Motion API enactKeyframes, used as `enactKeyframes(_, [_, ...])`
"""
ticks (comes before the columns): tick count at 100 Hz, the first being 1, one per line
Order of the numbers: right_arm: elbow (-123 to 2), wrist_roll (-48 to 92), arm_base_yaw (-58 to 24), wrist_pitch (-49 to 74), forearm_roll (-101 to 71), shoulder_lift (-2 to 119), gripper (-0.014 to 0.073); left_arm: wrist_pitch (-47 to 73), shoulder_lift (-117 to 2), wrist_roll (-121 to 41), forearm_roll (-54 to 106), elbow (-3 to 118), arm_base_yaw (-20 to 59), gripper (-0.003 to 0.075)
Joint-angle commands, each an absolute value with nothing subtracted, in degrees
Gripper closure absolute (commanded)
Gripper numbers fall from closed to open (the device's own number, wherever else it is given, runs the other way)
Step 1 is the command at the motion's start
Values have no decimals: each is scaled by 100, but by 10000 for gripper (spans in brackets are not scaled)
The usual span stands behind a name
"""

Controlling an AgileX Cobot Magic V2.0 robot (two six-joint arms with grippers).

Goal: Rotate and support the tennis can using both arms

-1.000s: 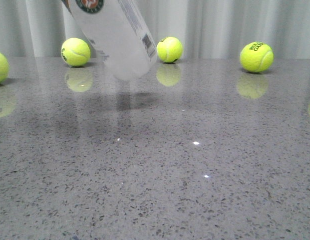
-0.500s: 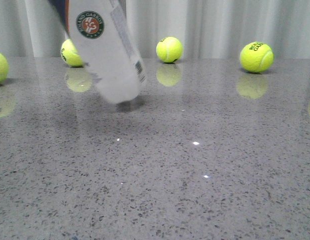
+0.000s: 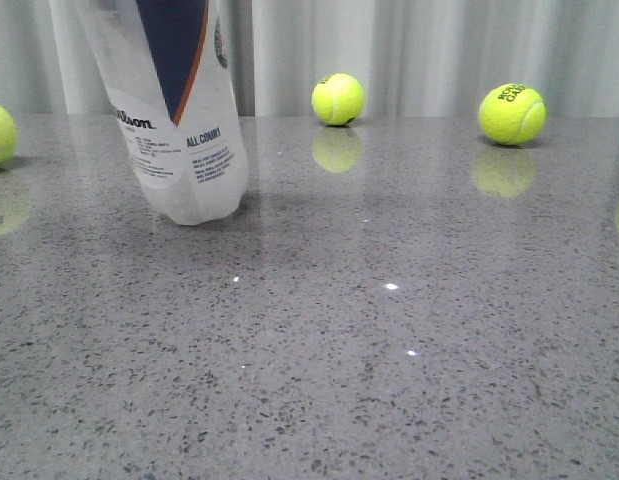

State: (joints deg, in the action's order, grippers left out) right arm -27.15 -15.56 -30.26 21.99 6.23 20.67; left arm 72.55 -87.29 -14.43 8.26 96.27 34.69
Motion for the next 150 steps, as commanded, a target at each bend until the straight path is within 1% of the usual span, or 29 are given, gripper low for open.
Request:
enactKeyframes(1, [-2860,-1521,-2994,1694,704,2084,650,7017,-8639,-1448,908,9879,3512,297])
enactKeyframes(28, [-2860,-1521,-2994,1694,704,2084,650,6686,-8926,-1448,635,10207,3448,297])
enactKeyframes(60, [-2860,-1521,-2994,1694,704,2084,650,6518,-8999,-1448,756,10275,2954,297])
enactKeyframes(95, [-2860,-1521,-2994,1694,704,2084,650,6372,-8975,-1448,1004,10275,2954,297])
enactKeyframes(106, [-2860,-1521,-2994,1694,704,2084,650,6199,-8860,-1448,1115,10275,2954,310])
enactKeyframes(115, [-2860,-1521,-2994,1694,704,2084,650,6086,-8685,-1448,1224,10217,2954,366])
enactKeyframes(121, [-2860,-1521,-2994,1694,704,2084,650,5776,-8459,-1448,1252,10045,3000,411])
enactKeyframes(126, [-2860,-1521,-2994,1694,704,2084,650,5426,-8222,-1448,1252,9828,3091,462])
enactKeyframes(145, [-2860,-1521,-2994,1694,704,2084,650,4043,-7120,-1448,1240,8577,3503,703])
enactKeyframes(148, [-2860,-1521,-2994,1694,704,2084,650,3873,-6962,-1448,1240,8376,3543,734])
enactKeyframes(150, [-2860,-1521,-2994,1694,704,2084,650,3754,-6846,-1448,1240,8229,3563,740])
